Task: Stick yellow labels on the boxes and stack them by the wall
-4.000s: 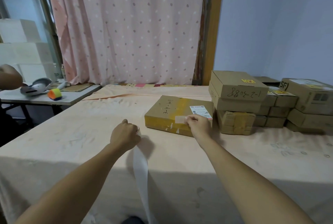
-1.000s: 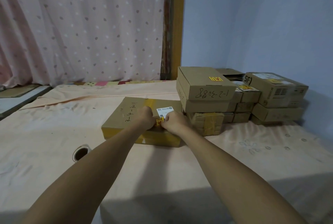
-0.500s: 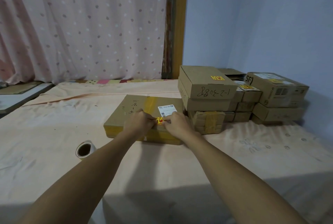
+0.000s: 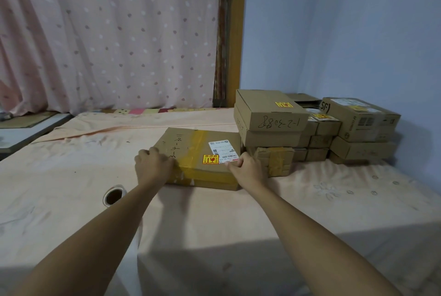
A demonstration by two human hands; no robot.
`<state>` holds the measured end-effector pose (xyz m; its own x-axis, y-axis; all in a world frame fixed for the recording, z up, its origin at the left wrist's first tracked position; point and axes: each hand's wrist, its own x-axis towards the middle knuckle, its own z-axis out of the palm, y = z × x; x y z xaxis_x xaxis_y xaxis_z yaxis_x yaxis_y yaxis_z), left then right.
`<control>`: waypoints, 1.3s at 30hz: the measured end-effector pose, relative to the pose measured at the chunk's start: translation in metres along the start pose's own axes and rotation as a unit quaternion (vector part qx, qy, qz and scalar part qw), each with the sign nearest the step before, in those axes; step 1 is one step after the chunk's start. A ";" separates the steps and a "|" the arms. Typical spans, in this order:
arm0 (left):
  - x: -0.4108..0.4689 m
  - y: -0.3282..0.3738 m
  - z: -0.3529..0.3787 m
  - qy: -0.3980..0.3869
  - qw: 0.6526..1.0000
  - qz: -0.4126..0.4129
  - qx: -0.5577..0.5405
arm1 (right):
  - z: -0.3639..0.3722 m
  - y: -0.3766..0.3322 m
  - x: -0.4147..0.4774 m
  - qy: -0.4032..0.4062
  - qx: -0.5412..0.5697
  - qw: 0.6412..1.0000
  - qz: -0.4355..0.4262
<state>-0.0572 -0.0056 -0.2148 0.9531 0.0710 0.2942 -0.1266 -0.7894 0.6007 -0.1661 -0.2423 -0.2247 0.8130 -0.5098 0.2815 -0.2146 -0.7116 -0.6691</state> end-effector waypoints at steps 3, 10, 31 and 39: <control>0.003 -0.007 -0.004 -0.014 0.995 -0.093 -0.036 | -0.009 0.001 -0.007 -0.031 0.020 0.999 0.002; -0.003 -0.012 0.004 -0.045 0.989 -0.095 -0.101 | -0.017 -0.004 -0.006 -0.043 -0.010 0.998 0.038; -0.017 0.004 0.018 -0.043 0.992 -0.063 -0.104 | -0.016 0.004 -0.003 0.059 -0.159 0.982 0.080; -0.015 0.006 0.020 -0.047 0.991 -0.062 -0.113 | -0.017 0.004 -0.006 0.053 -0.163 0.983 0.073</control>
<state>-0.0666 -0.0233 -0.2310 0.9851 0.0937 0.1443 -0.0555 -0.6207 0.7821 -0.1805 -0.2502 -0.2176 0.7040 -0.6526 0.2802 -0.5001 -0.7357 -0.4569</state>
